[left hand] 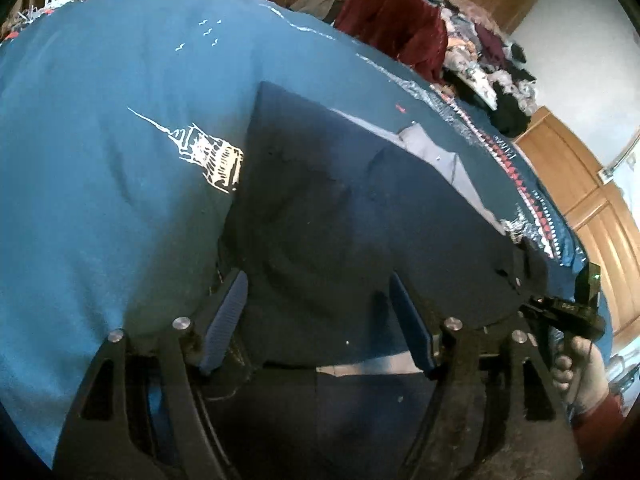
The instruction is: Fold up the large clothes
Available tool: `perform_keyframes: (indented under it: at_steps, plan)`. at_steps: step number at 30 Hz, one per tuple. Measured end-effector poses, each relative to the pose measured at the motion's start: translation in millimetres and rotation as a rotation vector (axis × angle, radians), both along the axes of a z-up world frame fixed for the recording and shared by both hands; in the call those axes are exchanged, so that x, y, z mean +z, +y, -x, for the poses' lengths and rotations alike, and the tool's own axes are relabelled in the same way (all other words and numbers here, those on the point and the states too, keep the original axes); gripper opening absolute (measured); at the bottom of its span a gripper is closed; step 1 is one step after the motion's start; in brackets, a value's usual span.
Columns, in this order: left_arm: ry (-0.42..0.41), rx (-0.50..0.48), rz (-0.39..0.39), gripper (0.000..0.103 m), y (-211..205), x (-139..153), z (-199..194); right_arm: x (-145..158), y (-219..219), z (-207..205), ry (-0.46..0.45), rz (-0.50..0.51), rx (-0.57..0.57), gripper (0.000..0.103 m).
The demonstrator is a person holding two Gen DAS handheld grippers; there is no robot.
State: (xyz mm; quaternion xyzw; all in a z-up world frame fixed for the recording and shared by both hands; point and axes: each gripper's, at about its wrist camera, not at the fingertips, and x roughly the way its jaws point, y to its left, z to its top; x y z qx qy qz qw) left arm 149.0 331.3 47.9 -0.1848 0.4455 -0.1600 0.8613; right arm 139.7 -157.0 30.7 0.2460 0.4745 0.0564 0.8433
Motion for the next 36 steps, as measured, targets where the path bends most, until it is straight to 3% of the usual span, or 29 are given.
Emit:
perform_keyframes:
  at_steps: [2,4,6,10,15,20,27,29,32,33,36]
  plan:
    - [0.000,0.003,0.031,0.073,4.3,0.4,-1.5,28.2,-40.8,26.4,-0.072,0.001,-0.055,0.041]
    - [-0.004,-0.004,0.018,0.076,3.4,-1.1,-3.3,52.0,-108.5,55.7,-0.119,-0.013,-0.169,0.063]
    - [-0.008,-0.013,-0.001,0.078,0.9,-1.6,-2.1,64.8,-185.5,84.8,-0.141,-0.001,-0.326,0.074]
    - [-0.013,-0.024,0.002,0.081,-11.2,0.3,-1.9,58.9,-311.5,117.1,-0.091,-0.007,-0.575,0.074]
    - [-0.015,-0.022,0.012,0.082,-9.5,5.3,-0.6,35.4,-388.9,116.1,-0.078,-0.129,-0.664,0.074]
    - [-0.014,-0.022,0.012,0.083,-9.6,5.8,-0.2,16.0,-404.9,90.7,-0.037,-0.084,-0.646,0.073]
    - [-0.013,-0.022,0.011,0.083,-8.7,6.3,1.0,11.4,-416.8,68.9,-0.075,-0.030,-0.610,0.071]
    - [-0.013,-0.022,0.009,0.083,-8.7,6.3,1.0,5.4,-415.3,58.6,-0.062,-0.015,-0.588,0.065]
    - [-0.012,-0.022,0.002,0.083,-8.2,5.8,2.0,1.7,-407.0,50.8,-0.042,0.006,-0.577,0.021]
    - [-0.013,-0.021,-0.001,0.083,-8.8,6.0,2.0,9.9,-399.1,53.4,-0.065,0.007,-0.570,0.015]
    - [-0.017,-0.019,0.002,0.083,-8.5,6.8,1.8,62.0,-341.5,52.0,-0.204,0.024,-0.458,0.015]
